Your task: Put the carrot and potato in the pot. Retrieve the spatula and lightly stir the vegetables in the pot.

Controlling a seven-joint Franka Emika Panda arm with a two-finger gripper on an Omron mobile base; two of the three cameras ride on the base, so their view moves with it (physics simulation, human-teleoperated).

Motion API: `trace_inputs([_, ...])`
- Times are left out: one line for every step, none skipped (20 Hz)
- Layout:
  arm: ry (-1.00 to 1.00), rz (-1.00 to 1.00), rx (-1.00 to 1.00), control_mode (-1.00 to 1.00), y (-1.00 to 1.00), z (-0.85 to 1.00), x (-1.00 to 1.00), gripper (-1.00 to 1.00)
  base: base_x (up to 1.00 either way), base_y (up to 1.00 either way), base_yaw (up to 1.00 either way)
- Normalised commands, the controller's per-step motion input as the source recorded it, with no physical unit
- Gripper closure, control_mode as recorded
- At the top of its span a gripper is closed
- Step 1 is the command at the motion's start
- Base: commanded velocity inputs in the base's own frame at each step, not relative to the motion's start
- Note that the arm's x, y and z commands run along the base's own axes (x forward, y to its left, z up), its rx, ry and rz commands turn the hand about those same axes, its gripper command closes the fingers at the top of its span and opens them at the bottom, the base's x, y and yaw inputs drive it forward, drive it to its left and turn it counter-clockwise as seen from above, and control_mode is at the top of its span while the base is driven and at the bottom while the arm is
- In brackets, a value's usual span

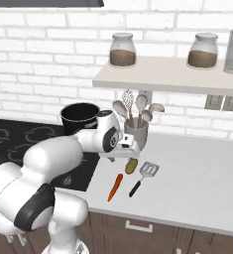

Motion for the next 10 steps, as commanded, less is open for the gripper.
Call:
trace_inputs([0.00, 0.00, 0.00, -1.00, -0.38, -0.34, 0.03, -1.00, 0.00, 0.00, 0.00])
trace_inputs([0.00, 0.00, 0.00, -1.00, -0.38, -0.34, 0.01, -1.00, 0.00, 0.00, 0.00])
trace_inputs([0.00, 0.00, 0.00, -1.00, -0.34, -0.34, 0.07, -1.00, 0.00, 0.00, 0.00])
trace_inputs([0.00, 0.00, 0.00, -1.00, -0.30, -0.34, 0.11, -1.00, 0.00, 0.00, 0.00])
trace_inputs([0.00, 0.00, 0.00, -1.00, -0.26, -0.33, 0.18, -1.00, 0.00, 0.00, 0.00])
trace_inputs([0.00, 0.00, 0.00, -1.00, -0.22, -0.31, 0.20, -1.00, 0.00, 0.00, 0.00])
trace_inputs([0.00, 0.00, 0.01, -1.00, -0.16, -0.31, 0.24, -1.00, 0.00, 0.00, 0.00])
trace_inputs([0.01, 0.00, 0.01, -1.00, -0.13, -0.30, 0.26, -1.00, 0.00, 0.00, 0.00])
trace_inputs([0.01, 0.00, 0.01, -1.00, -0.09, -0.29, 0.28, -1.00, 0.00, 0.00, 0.00])
trace_inputs([0.01, 0.00, 0.00, -1.00, -0.02, -0.26, 0.30, -1.00, 0.00, 0.00, 0.00])
